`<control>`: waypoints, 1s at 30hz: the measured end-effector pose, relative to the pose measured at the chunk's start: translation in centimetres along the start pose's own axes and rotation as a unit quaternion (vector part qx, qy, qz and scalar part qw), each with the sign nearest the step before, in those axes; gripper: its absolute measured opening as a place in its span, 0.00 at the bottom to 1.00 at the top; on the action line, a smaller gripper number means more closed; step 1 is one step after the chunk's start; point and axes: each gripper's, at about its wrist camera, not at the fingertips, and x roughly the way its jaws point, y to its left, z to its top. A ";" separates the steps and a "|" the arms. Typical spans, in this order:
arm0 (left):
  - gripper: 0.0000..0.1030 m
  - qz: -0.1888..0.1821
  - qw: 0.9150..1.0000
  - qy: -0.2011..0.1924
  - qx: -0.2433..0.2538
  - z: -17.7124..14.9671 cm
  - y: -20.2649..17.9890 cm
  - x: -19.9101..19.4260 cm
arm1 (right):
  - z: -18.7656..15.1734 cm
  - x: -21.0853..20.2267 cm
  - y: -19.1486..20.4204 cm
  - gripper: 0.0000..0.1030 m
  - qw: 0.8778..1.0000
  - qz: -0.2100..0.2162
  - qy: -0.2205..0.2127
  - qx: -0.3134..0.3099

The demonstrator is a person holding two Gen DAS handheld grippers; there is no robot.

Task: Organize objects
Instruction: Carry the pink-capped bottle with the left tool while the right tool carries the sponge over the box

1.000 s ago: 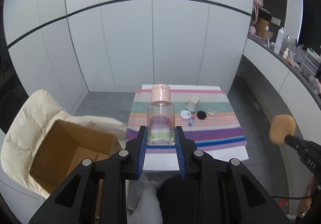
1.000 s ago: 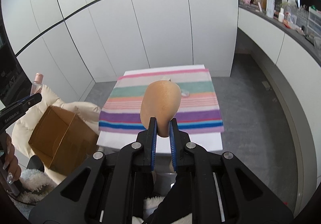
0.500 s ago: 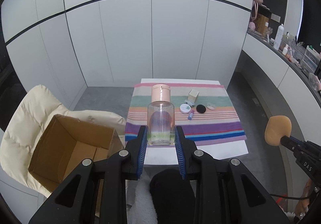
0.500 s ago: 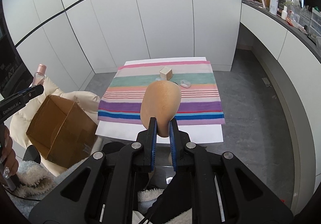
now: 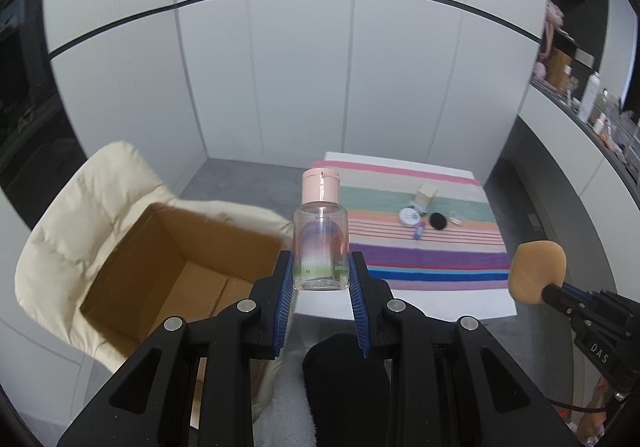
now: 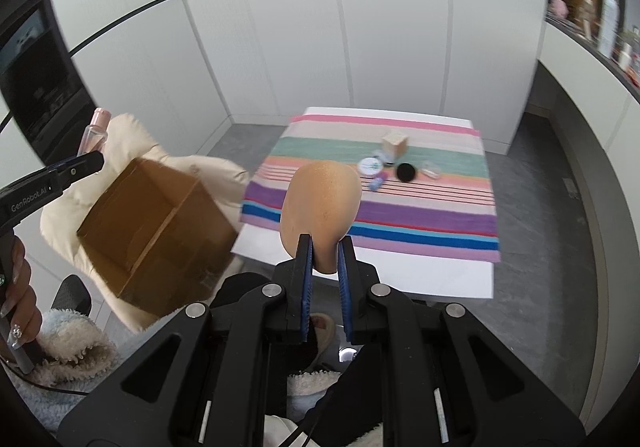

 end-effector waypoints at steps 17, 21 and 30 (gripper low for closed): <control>0.27 0.085 0.991 0.015 -0.101 -4.1 11.8 -2.3 | 0.6 4.8 15.5 0.12 0.981 0.114 0.035 -0.154; 0.27 0.089 0.988 0.023 -0.121 -4.7 13.5 -2.0 | 0.3 5.8 18.2 0.12 0.975 0.127 0.043 -0.179; 0.27 0.117 0.986 0.025 -0.117 -3.9 15.8 2.1 | 0.7 8.4 21.6 0.12 0.969 0.128 0.060 -0.201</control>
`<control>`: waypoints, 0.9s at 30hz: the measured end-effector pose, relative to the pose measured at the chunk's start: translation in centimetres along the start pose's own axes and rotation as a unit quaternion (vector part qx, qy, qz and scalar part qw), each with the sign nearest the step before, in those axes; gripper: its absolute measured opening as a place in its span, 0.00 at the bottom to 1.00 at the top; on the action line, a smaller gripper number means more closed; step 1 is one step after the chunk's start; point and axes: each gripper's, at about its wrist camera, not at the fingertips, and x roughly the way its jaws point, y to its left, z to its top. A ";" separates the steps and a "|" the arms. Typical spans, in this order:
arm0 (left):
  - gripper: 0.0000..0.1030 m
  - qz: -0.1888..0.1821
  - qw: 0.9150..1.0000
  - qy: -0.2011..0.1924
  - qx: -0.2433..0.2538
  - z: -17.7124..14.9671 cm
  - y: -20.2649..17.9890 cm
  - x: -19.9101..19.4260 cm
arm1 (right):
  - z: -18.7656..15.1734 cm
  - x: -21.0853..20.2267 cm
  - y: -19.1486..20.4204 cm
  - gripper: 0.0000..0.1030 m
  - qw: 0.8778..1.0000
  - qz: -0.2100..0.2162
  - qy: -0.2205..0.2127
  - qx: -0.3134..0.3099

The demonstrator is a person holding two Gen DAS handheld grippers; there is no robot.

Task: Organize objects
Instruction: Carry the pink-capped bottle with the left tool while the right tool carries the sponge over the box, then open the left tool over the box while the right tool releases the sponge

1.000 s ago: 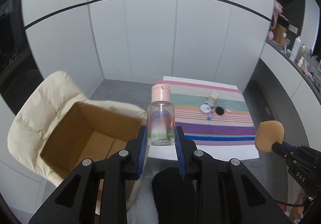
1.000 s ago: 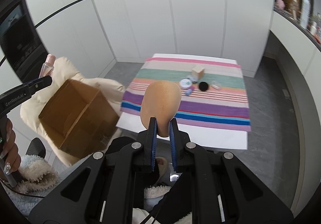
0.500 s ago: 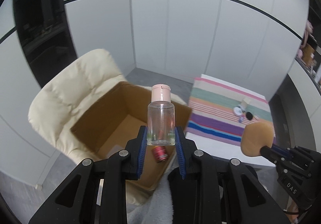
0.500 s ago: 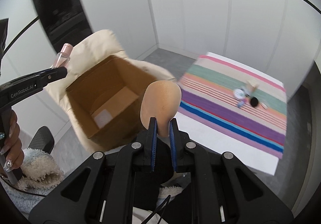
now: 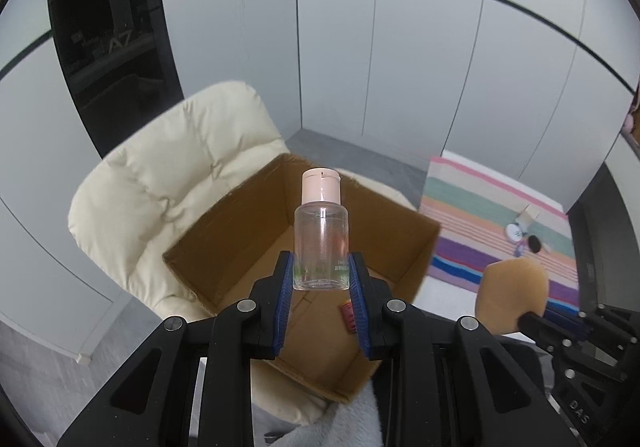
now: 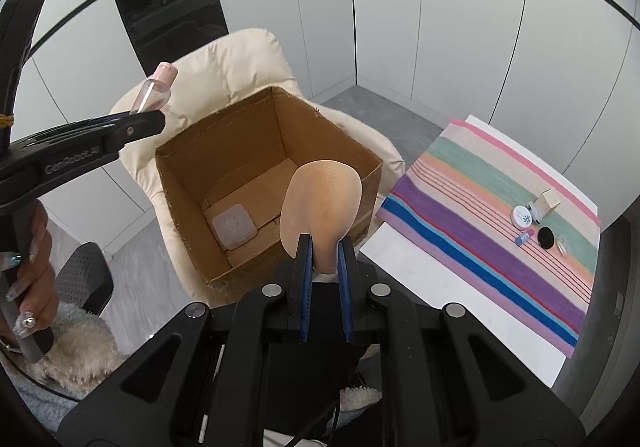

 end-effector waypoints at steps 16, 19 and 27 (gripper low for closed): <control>0.27 0.056 0.997 0.042 -0.044 4.4 3.9 10.9 | 7.0 10.6 0.0 0.12 0.999 -0.006 0.035 0.025; 0.27 0.062 0.996 0.046 -0.041 4.2 4.3 11.5 | 7.8 12.0 -0.3 0.12 0.999 -0.011 0.038 0.024; 0.33 0.044 0.996 0.063 -0.041 3.7 4.6 12.7 | 8.2 14.4 -0.4 0.12 0.998 -0.014 0.050 0.034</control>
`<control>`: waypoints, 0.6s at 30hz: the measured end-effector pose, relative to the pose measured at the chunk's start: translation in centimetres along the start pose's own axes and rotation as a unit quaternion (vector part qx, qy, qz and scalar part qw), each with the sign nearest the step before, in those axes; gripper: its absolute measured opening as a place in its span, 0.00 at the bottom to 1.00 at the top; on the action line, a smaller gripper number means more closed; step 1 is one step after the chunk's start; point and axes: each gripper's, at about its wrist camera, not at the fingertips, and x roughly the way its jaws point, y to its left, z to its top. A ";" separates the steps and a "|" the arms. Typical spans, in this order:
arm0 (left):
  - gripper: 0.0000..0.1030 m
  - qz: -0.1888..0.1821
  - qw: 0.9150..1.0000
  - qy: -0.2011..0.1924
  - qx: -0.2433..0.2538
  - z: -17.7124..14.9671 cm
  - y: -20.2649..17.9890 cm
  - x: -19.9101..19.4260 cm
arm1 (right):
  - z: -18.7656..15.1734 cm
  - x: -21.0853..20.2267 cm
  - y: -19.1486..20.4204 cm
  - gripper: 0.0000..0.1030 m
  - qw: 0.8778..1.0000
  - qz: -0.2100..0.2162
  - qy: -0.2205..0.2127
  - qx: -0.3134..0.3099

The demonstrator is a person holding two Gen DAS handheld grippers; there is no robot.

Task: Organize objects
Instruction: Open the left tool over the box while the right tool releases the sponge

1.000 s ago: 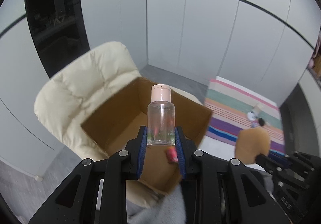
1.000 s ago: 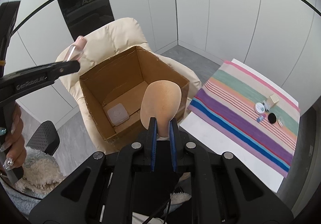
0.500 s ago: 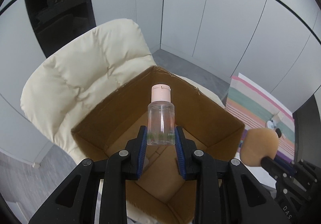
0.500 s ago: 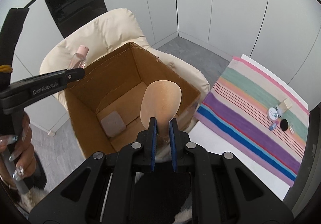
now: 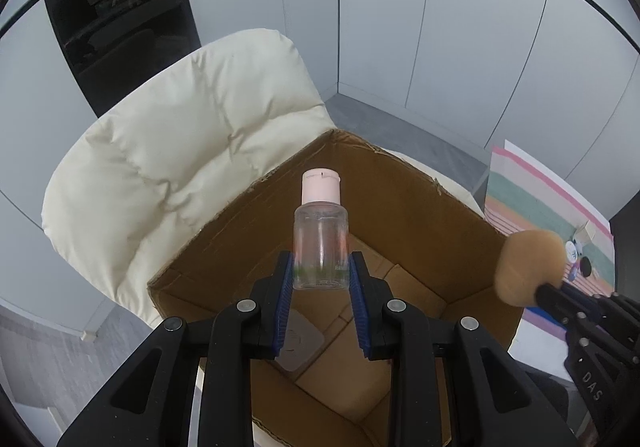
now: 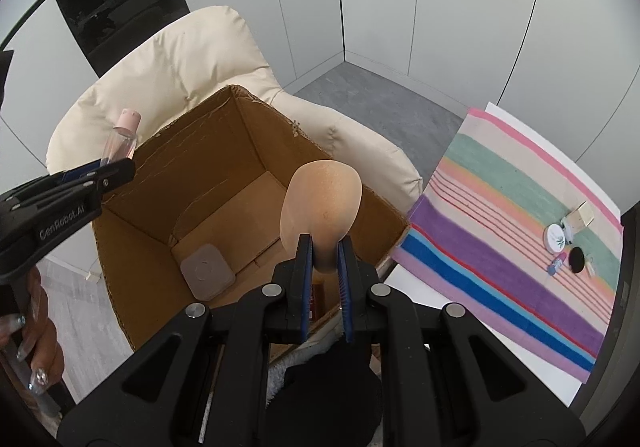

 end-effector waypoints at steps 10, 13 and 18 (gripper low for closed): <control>0.94 -0.024 0.999 -0.012 -0.042 0.0 1.3 -1.0 | -0.5 -0.4 0.3 1.00 1.000 0.008 -0.024 -0.003; 0.94 -0.027 0.999 0.002 -0.037 -0.2 1.0 -0.5 | -0.5 -0.6 -0.4 1.00 1.000 0.015 -0.021 0.014; 0.94 -0.020 1.000 -0.004 -0.022 -0.4 0.3 -0.8 | -0.5 -1.2 -1.4 1.00 0.999 0.008 -0.024 0.029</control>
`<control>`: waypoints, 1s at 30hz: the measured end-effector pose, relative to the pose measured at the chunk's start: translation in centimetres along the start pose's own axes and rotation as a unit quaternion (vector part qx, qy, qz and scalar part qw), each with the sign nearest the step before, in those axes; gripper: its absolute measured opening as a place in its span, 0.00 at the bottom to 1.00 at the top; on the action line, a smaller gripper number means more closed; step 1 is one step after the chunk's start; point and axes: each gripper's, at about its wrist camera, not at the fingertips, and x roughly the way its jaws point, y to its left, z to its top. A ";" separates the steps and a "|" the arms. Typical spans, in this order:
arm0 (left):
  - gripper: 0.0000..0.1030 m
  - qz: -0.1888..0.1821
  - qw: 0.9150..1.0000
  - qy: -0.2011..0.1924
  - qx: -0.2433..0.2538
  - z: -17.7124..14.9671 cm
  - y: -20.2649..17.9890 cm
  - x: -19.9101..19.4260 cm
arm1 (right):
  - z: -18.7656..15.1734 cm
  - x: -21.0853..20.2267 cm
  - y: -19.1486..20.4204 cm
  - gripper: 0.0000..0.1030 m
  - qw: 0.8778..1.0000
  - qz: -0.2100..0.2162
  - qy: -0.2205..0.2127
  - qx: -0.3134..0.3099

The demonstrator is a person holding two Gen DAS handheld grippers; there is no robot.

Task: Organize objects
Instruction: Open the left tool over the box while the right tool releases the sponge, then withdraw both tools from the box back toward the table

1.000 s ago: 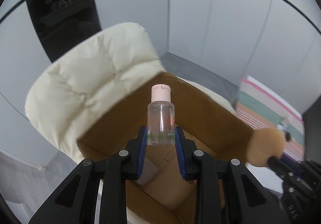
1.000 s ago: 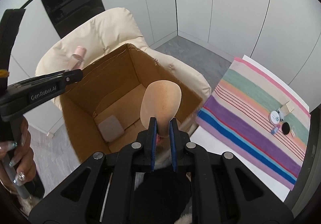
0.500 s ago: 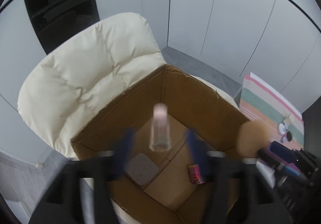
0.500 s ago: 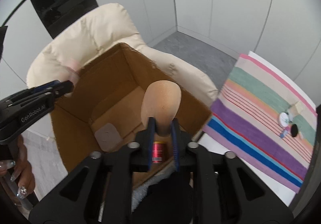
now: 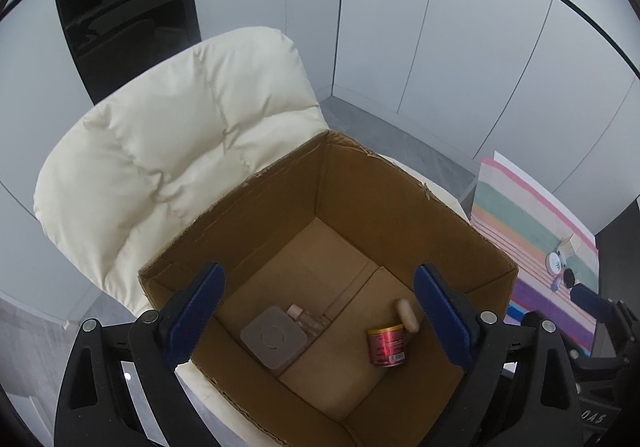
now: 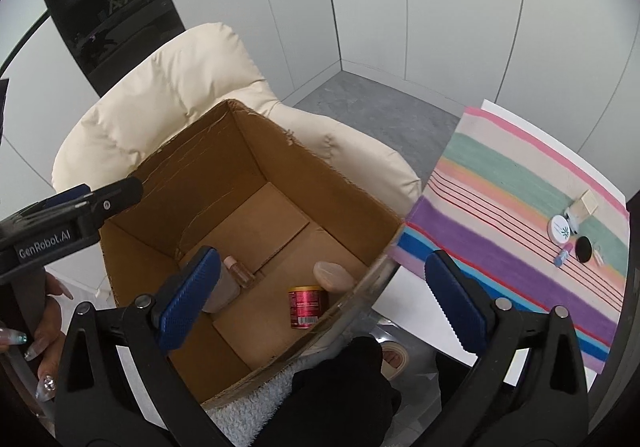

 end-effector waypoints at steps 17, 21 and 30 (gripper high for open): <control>0.94 -0.004 1.000 -0.003 0.016 -0.4 -0.6 -1.2 | 0.1 -1.9 -1.5 1.00 0.999 -0.009 -0.016 0.028; 0.94 0.008 1.000 -0.017 0.024 -0.6 -0.7 -2.1 | 0.0 -2.6 -1.4 1.00 0.999 -0.009 -0.018 0.027; 0.94 -0.019 0.999 -0.014 0.031 -1.8 -1.2 -4.5 | -0.9 -5.0 -1.4 1.00 0.999 -0.007 -0.028 0.031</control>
